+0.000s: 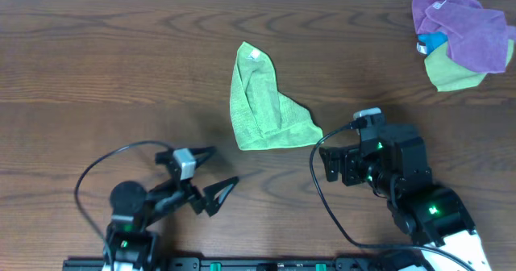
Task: Fold the cloth
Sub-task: 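Reach the left gripper to the cloth's top corner and grasp it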
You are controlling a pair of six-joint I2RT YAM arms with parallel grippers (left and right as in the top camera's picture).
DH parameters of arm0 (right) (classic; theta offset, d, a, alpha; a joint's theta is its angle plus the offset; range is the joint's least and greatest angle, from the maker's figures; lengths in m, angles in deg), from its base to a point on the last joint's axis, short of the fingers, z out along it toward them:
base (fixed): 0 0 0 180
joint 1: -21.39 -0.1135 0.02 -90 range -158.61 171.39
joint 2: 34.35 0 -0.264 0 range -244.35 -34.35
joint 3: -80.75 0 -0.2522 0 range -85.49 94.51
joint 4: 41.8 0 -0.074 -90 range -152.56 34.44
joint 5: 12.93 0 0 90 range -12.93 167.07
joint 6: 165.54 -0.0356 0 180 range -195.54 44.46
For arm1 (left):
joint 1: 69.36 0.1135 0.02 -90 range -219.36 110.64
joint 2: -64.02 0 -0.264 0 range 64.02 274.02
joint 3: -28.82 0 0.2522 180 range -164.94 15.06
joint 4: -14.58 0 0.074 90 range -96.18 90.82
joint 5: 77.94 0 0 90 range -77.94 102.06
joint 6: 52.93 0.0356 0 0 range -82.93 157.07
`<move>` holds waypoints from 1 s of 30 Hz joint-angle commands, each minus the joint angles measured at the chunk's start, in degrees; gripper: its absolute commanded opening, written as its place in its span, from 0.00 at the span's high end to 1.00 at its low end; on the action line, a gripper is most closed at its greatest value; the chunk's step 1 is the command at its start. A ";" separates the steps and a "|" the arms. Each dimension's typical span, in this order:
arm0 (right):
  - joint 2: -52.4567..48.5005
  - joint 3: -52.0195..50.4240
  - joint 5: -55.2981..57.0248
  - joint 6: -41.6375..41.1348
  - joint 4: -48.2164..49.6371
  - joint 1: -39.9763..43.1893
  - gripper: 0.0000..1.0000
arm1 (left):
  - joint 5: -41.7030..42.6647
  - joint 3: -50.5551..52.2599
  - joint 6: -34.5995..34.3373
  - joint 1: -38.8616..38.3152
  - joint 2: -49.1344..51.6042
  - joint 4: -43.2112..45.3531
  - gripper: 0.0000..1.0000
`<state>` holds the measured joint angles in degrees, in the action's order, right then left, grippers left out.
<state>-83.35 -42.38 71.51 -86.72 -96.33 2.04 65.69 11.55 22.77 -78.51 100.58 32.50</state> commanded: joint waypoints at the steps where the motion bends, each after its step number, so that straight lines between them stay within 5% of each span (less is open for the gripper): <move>1: -0.17 -0.33 -0.94 -1.29 -0.42 -0.22 0.01 | -2.73 -3.41 -3.30 -5.42 13.29 5.16 0.05; 5: -0.66 -0.33 -2.01 -1.73 -1.03 -0.22 0.01 | 0.22 -13.51 -3.23 -9.92 30.95 6.34 0.05; 12: -0.81 -0.24 -2.45 -3.50 -1.90 -0.22 0.01 | 4.26 -29.99 -2.58 -10.25 46.90 4.61 0.05; 23: -3.52 2.62 -2.38 -4.24 -1.73 -0.04 0.04 | 3.56 -60.06 10.95 -7.37 63.52 -23.32 0.05; 30: -6.43 4.00 -2.40 -4.26 -1.68 1.01 0.12 | -1.66 -72.41 16.28 -5.05 72.08 -34.32 0.24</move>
<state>-89.12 -39.91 69.28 -90.24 -97.99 2.28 66.02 -57.10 35.11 -84.22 169.43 -0.83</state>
